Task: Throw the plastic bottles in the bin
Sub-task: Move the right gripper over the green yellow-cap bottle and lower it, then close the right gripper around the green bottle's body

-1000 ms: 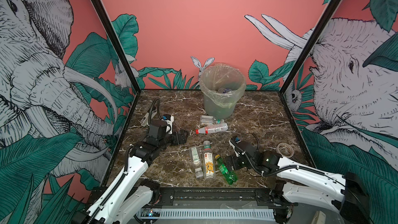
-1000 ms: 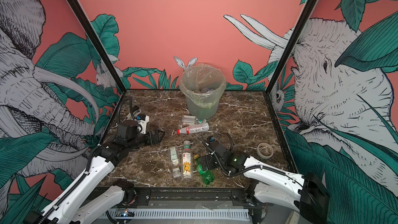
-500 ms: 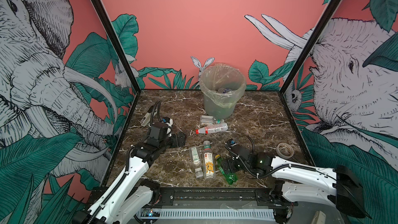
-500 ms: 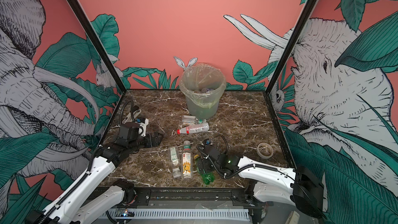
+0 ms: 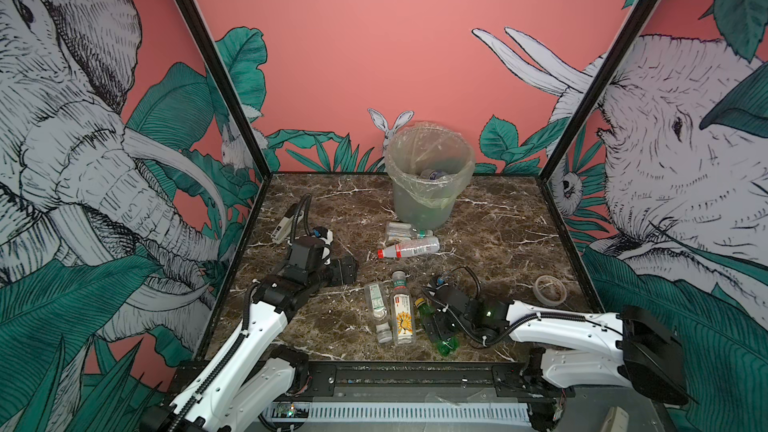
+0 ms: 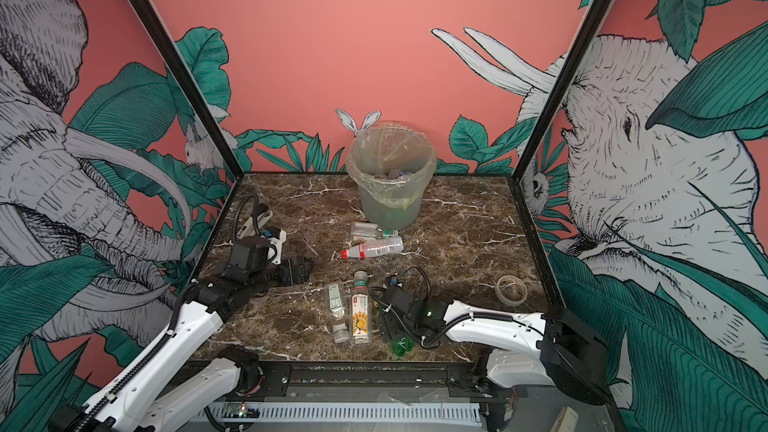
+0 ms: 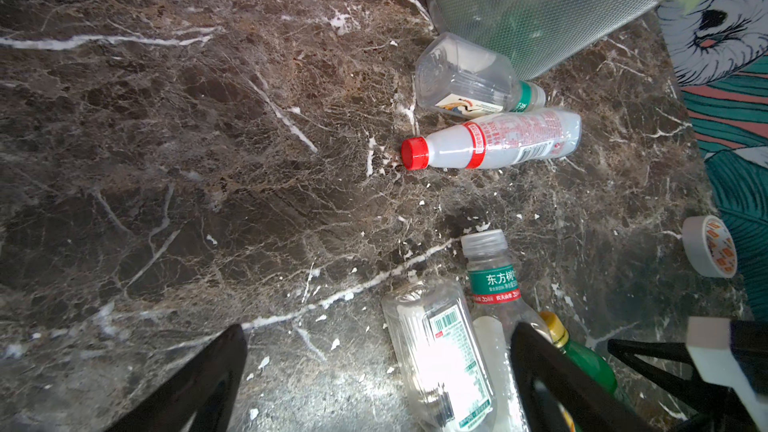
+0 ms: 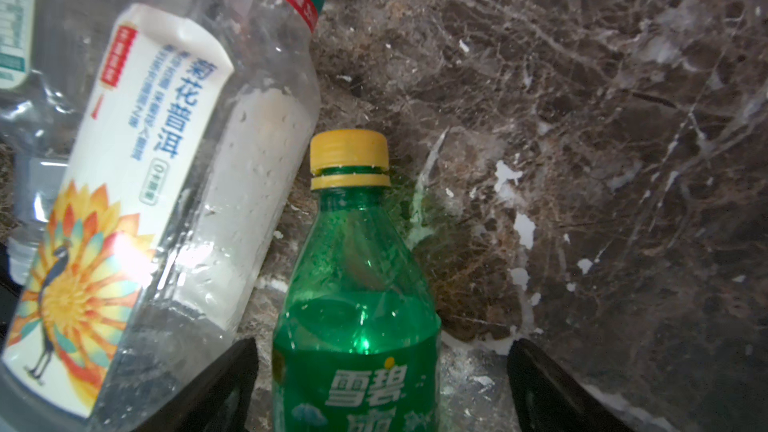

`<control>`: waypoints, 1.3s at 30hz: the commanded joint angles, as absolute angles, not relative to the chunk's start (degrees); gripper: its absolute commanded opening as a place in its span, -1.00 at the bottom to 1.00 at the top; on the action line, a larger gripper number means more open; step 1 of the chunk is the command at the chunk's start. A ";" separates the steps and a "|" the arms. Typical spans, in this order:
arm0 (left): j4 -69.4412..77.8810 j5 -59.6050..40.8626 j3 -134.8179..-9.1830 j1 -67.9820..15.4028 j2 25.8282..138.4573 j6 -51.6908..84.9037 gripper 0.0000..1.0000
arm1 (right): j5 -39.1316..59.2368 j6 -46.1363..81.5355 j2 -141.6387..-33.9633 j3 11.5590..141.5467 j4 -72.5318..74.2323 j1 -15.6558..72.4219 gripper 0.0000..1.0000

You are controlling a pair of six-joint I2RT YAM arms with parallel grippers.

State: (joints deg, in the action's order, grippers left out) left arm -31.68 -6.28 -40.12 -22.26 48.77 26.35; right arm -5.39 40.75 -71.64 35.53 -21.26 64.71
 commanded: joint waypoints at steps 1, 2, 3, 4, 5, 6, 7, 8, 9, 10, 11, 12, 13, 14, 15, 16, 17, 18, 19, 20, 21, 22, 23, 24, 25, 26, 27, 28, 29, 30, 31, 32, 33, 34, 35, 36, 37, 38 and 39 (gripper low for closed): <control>-33.51 -4.97 -40.10 -21.80 47.97 25.48 0.99 | -6.39 41.44 -72.59 36.08 -21.24 65.22 0.82; -33.28 -4.76 -39.91 -21.80 47.91 25.45 0.99 | -6.32 41.45 -72.97 36.44 -21.66 65.22 0.80; -33.23 -4.76 -39.82 -21.79 48.03 25.49 0.99 | -6.11 41.48 -73.16 36.44 -21.58 65.31 0.78; -33.22 -5.04 -39.92 -21.69 48.05 25.50 0.99 | -6.00 41.56 -73.28 36.29 -21.49 65.30 0.77; -33.31 -5.17 -39.98 -21.71 48.05 25.49 0.99 | -5.98 41.65 -73.49 36.08 -21.26 65.32 0.76; -33.39 -5.32 -40.07 -21.71 48.02 25.49 0.99 | -5.98 41.67 -73.64 35.98 -20.99 65.31 0.75; -33.34 -5.29 -40.00 -21.71 47.93 25.51 0.99 | -5.98 41.82 -73.71 35.91 -20.83 65.31 0.73; -33.32 -5.22 -39.91 -21.71 47.81 25.51 0.99 | -6.03 41.90 -73.78 35.95 -20.87 65.31 0.71; -33.23 -5.14 -39.90 -21.70 47.81 25.51 0.99 | -5.92 42.01 -73.80 35.94 -20.89 65.30 0.70; -33.31 -5.15 -39.95 -21.71 47.81 25.49 0.99 | -5.94 42.14 -73.77 35.80 -20.71 65.31 0.68; -33.51 -5.15 -40.06 -21.71 47.86 25.47 0.99 | -5.89 42.27 -73.77 35.44 -20.19 65.30 0.66; -33.62 -5.10 -40.08 -21.71 47.82 25.48 0.99 | -6.05 42.28 -73.91 35.38 -19.95 65.30 0.65; -33.66 -5.16 -40.01 -21.71 47.73 25.49 0.99 | -6.24 42.39 -73.91 35.24 -19.81 65.35 0.63; -33.51 -5.07 -39.78 -21.70 47.69 25.48 0.99 | -6.33 42.45 -74.15 35.22 -19.82 65.37 0.62; -33.40 -5.06 -39.67 -21.71 47.66 25.54 0.99 | -6.21 42.60 -74.26 35.24 -19.73 65.31 0.60; -33.30 -5.10 -39.63 -21.71 47.73 25.64 0.99 | -6.08 42.55 -74.44 35.24 -19.68 65.36 0.58; -33.36 -5.27 -39.68 -21.61 47.87 25.75 0.99 | -5.98 42.56 -74.70 35.24 -19.55 65.30 0.57; -33.47 -5.50 -39.72 -21.63 47.83 25.69 0.99 | -6.05 42.51 -74.95 35.24 -19.51 65.34 0.57; -33.53 -5.55 -39.73 -21.67 47.81 25.73 0.99 | -6.24 42.47 -75.12 35.19 -19.45 65.31 0.56; -33.44 -5.40 -39.66 -21.62 47.86 25.71 0.99 | -6.41 42.45 -75.31 35.31 -19.48 65.30 0.56; -33.32 -5.29 -39.64 -21.58 47.86 25.71 0.99 | -6.40 42.46 -75.40 35.40 -19.44 65.31 0.54; -33.24 -5.19 -39.64 -21.62 47.94 25.75 0.99 | -6.17 42.46 -75.50 35.42 -19.51 65.31 0.53; -33.24 -5.26 -39.72 -21.66 48.00 25.75 0.99 | -6.13 42.45 -75.54 35.42 -19.39 65.31 0.52; -33.31 -5.30 -39.84 -21.64 48.10 25.74 0.99 | -6.17 42.49 -75.63 35.34 -19.25 65.34 0.51; -33.39 -5.44 -39.86 -21.61 48.13 25.69 0.99 | -6.34 42.48 -75.70 35.39 -19.21 65.33 0.49; -33.35 -5.34 -39.81 -21.62 48.12 25.75 0.99 | -6.43 42.50 -75.73 35.33 -19.41 65.31 0.46; -33.22 -5.32 -39.75 -21.63 48.14 25.71 0.99 | -6.57 42.48 -75.70 35.42 -19.43 65.35 0.44; -33.15 -5.26 -39.64 -21.61 48.21 25.84 0.99 | -6.44 42.61 -75.68 35.34 -19.45 65.31 0.42; -33.06 -5.27 -39.64 -21.64 48.22 25.84 0.99 | -6.44 42.74 -75.58 35.17 -19.43 65.35 0.40; -33.04 -5.40 -39.73 -21.62 48.29 25.80 0.99 | -6.50 42.75 -75.50 35.07 -19.28 65.31 0.39; -33.20 -5.48 -39.73 -21.61 48.36 25.84 0.99 | -6.70 42.85 -75.40 34.90 -19.17 65.31 0.35; -33.22 -5.50 -39.73 -21.62 48.34 25.84 0.99 | -6.90 43.07 -75.30 34.73 -19.16 65.32 0.32; -33.22 -5.37 -39.66 -21.62 48.32 25.84 0.99 | -7.04 43.09 -75.25 34.72 -19.29 65.36 0.30; -33.13 -5.37 -39.56 -21.57 48.34 25.80 0.99 | -7.14 43.15 -75.11 34.73 -19.17 65.35 0.28; -33.06 -5.43 -39.55 -21.65 48.34 25.83 0.99 | -7.19 43.29 -74.97 34.72 -19.08 65.33 0.27; -33.10 -5.42 -39.55 -21.62 48.42 25.84 0.99 | -7.27 43.32 -74.97 34.72 -18.90 65.30 0.25; -33.17 -5.52 -39.55 -21.60 48.39 25.84 0.99 | -7.30 43.35 -74.82 34.66 -18.73 65.30 0.23; -33.21 -5.46 -39.43 -21.62 48.39 25.85 0.99 | -7.48 43.40 -74.86 34.71 -18.73 65.30 0.21; -33.13 -5.38 -39.46 -21.58 48.35 25.86 0.99 | -7.60 43.46 -74.85 34.72 -18.80 65.32 0.20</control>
State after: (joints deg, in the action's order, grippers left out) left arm -32.08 -5.69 -40.12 -22.02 48.73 25.91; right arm -5.80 42.54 -75.33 35.51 -19.55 64.90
